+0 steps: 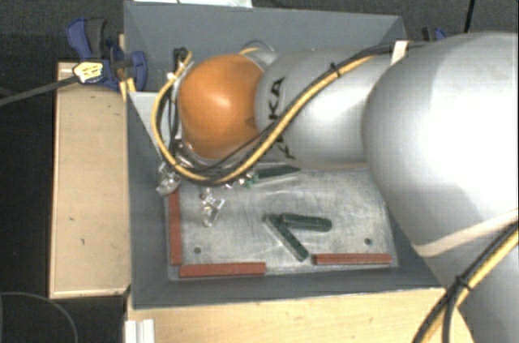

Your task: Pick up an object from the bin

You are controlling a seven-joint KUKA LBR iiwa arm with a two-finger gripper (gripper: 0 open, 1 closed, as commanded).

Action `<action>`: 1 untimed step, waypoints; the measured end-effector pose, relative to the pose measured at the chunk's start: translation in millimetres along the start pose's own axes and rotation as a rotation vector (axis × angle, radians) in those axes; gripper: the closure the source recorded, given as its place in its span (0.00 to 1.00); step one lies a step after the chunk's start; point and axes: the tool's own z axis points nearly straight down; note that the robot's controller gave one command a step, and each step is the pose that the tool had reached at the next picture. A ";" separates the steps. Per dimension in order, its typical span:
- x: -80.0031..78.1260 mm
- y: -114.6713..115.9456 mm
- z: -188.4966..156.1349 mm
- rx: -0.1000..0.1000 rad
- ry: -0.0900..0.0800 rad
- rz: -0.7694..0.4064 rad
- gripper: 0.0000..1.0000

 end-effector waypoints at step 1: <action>0.2 9.1 4.3 -0.005 0.003 -0.274 1.00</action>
Offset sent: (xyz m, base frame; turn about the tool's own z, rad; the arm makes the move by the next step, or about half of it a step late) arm 0.0000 0.0000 0.0000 0.0000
